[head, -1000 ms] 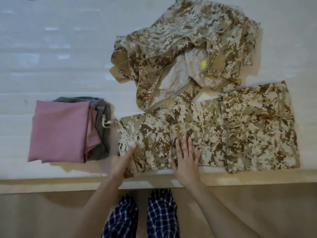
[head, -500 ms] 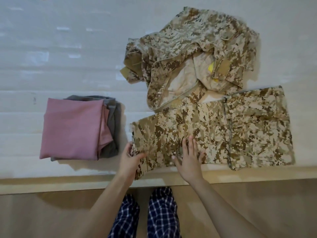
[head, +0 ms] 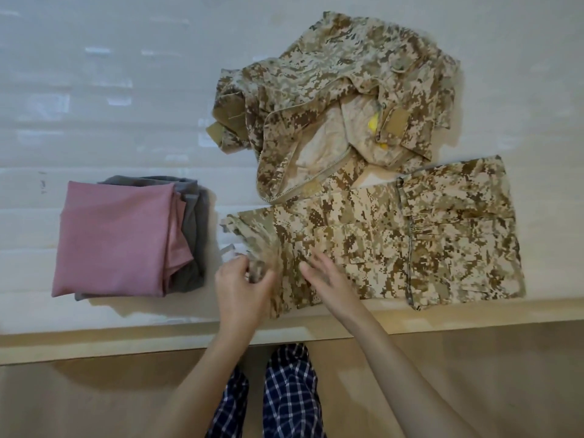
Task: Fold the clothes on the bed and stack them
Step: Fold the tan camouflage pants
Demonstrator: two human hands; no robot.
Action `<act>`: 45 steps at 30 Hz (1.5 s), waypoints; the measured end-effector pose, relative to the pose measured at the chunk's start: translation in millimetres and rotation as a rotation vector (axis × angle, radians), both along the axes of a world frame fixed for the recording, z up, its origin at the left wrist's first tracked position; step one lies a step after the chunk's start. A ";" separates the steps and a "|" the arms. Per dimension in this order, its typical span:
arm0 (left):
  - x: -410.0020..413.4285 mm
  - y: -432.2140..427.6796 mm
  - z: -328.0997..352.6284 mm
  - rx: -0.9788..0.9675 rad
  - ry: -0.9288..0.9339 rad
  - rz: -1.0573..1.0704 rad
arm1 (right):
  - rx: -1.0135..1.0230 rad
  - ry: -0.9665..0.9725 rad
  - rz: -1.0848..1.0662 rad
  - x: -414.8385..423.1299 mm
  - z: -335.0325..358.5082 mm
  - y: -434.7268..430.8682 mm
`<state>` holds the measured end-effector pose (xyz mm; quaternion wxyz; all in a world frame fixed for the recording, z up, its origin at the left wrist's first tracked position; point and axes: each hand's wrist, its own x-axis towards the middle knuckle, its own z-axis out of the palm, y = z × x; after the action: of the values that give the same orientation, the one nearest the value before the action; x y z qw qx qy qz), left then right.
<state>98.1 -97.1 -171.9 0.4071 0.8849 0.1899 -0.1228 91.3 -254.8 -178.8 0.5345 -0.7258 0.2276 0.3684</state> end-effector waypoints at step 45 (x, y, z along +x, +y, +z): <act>59.0 -81.0 -58.3 -0.138 0.041 -0.238 | -0.805 -0.602 0.279 11.5 -39.4 -93.3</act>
<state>157.1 -178.1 -230.2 0.4455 0.8685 0.0831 -0.2007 102.8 -348.1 -218.2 0.2007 -0.9711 0.0887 0.0942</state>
